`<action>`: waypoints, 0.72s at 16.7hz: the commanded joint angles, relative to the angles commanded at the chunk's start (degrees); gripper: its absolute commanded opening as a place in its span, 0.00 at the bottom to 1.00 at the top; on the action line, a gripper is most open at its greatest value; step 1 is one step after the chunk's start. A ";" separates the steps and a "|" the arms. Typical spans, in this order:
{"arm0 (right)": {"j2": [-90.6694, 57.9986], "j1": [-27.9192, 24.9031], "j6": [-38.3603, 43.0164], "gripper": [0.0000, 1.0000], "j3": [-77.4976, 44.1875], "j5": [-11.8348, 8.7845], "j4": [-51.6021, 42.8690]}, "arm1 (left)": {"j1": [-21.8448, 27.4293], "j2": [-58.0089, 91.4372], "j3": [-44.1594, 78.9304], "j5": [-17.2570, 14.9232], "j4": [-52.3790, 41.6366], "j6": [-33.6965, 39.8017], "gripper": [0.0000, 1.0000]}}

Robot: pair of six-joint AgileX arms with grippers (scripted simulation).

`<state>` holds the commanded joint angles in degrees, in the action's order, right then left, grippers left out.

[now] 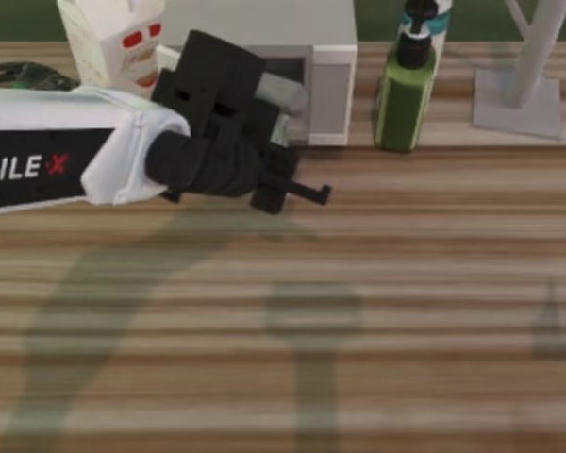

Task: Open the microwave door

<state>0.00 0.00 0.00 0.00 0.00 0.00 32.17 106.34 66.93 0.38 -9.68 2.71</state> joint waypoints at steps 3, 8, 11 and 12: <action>0.00 0.00 0.00 1.00 0.00 0.00 0.00 | 0.00 0.00 0.00 0.00 0.00 0.00 0.00; 0.00 0.00 0.00 1.00 0.00 0.00 0.00 | -0.07 -0.42 -0.54 -1.09 0.09 -0.72 0.00; 0.00 0.00 0.00 1.00 0.00 0.00 0.00 | -0.79 -1.02 -1.31 -1.86 0.29 -2.11 0.00; 0.00 0.00 0.00 1.00 0.00 0.00 0.00 | -0.83 -1.04 -1.36 -1.90 0.29 -2.20 0.00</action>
<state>0.00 0.00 0.00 0.00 0.00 0.00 31.34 105.30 65.57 -1.52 -9.39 0.51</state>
